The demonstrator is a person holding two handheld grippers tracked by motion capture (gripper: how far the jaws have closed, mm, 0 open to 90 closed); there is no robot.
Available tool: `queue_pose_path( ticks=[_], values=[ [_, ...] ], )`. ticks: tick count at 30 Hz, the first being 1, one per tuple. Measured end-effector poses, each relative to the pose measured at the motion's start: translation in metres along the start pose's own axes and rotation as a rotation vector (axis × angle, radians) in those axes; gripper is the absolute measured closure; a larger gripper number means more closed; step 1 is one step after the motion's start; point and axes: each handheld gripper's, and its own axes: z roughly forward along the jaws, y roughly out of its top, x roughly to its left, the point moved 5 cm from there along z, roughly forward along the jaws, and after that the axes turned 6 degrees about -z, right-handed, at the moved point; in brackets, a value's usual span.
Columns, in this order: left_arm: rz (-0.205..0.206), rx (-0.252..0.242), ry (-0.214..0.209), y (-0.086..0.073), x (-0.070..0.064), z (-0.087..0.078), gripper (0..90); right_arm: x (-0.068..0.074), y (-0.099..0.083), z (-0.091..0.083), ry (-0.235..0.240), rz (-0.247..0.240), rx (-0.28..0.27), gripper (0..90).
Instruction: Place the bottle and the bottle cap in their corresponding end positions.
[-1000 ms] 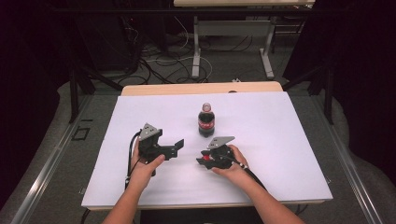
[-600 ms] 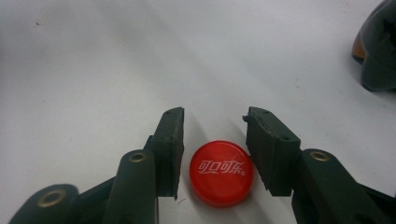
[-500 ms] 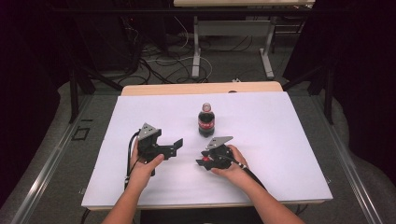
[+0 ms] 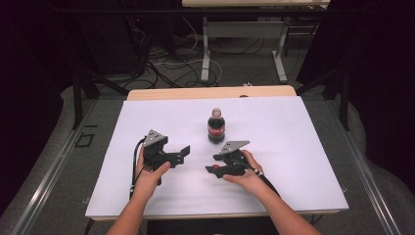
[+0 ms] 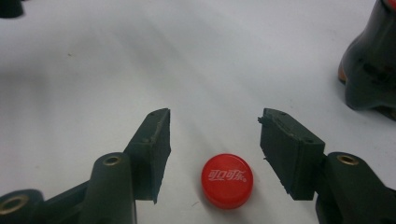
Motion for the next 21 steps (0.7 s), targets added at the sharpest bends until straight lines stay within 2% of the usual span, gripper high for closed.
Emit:
queue_pose_path(
  ticks=[2,4,5,9,14,21],
  values=[
    [0.0,0.004,0.005,0.0,0.001,-0.001,2.2,0.001,0.003,-0.007,0.01,-0.005,0.006,41.9],
    [-0.003,0.008,0.012,0.0,0.002,-0.002,2.6,0.002,0.007,-0.011,-0.001,0.012,-0.017,40.0],
    [0.004,0.011,0.018,0.0,0.003,-0.003,2.6,0.001,0.007,-0.015,-0.005,0.021,-0.009,39.2],
    [-0.012,0.012,0.021,-0.001,0.006,-0.006,2.8,-0.002,0.01,-0.03,-0.043,0.037,0.001,36.9],
    [-0.009,0.005,0.03,-0.001,0.008,-0.012,2.6,-0.012,0.012,-0.051,-0.13,0.054,0.041,19.6],
    [0.001,0.015,0.044,-0.005,0.014,-0.019,0.8,-0.033,0.006,-0.083,-0.233,0.13,-0.034,9.7]
  ],
)
